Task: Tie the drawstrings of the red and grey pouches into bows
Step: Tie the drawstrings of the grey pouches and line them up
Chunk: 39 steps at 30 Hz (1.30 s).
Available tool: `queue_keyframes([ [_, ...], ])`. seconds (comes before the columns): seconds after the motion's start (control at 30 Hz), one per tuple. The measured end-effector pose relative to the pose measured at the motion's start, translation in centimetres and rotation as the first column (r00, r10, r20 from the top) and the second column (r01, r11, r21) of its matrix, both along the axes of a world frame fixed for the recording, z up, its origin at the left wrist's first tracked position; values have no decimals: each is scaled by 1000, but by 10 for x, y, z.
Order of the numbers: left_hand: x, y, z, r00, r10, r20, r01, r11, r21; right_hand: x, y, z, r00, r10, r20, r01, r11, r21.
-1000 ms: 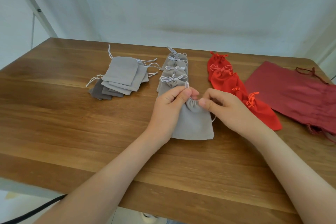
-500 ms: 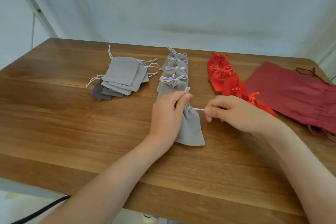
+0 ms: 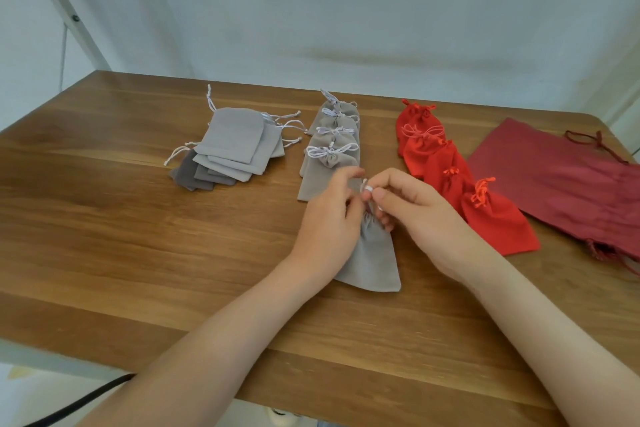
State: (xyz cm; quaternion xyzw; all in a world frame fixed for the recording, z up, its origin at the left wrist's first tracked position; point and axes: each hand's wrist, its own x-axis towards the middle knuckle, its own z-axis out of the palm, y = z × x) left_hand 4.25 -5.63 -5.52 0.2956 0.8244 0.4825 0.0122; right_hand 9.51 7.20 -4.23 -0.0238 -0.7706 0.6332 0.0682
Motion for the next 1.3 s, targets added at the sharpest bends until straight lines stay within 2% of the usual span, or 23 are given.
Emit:
queue_keyframes([
  [0.07, -3, -1, 0, 995, 37, 98, -38, 999, 8, 0, 0, -1, 999, 28, -45, -22, 989, 144],
  [0.13, -6, -1, -1, 984, 56, 170, -58, 998, 9, 1, 1, -2, 998, 27, -64, -13, 976, 217],
  [0.3, -8, -2, -1, 976, 28, 215, -47, 995, 83, 2, -2, -2, 993, -20, -112, 51, 961, 273],
  [0.4, -6, -2, 1, 976, 14, 216, -34, 996, 88, 2, -3, -2, 989, -52, -138, 89, 957, 275],
  [0.53, -3, -1, 2, 982, -28, 185, 13, 996, 83, 0, -2, -5, 982, -66, -177, 133, 910, 394],
  [0.67, 2, -2, 4, 989, -93, 115, 86, 994, 60, 0, 1, -8, 974, -32, -226, 142, 860, 491],
  [0.77, 2, 0, 3, 991, -59, 117, 50, 995, 83, 0, 1, -8, 970, 10, -244, 127, 831, 541],
  [0.93, -1, 0, 3, 994, 9, 106, -17, 997, 82, -2, -2, -10, 973, 40, -229, 97, 825, 557],
  [1.13, -3, -1, 3, 977, -43, 207, 9, 987, 159, -3, -1, -13, 979, -27, -203, 136, 829, 543],
  [1.3, -7, -1, 0, 963, -100, 251, 66, 988, 141, 0, 1, -12, 982, 49, -183, 67, 816, 575],
])
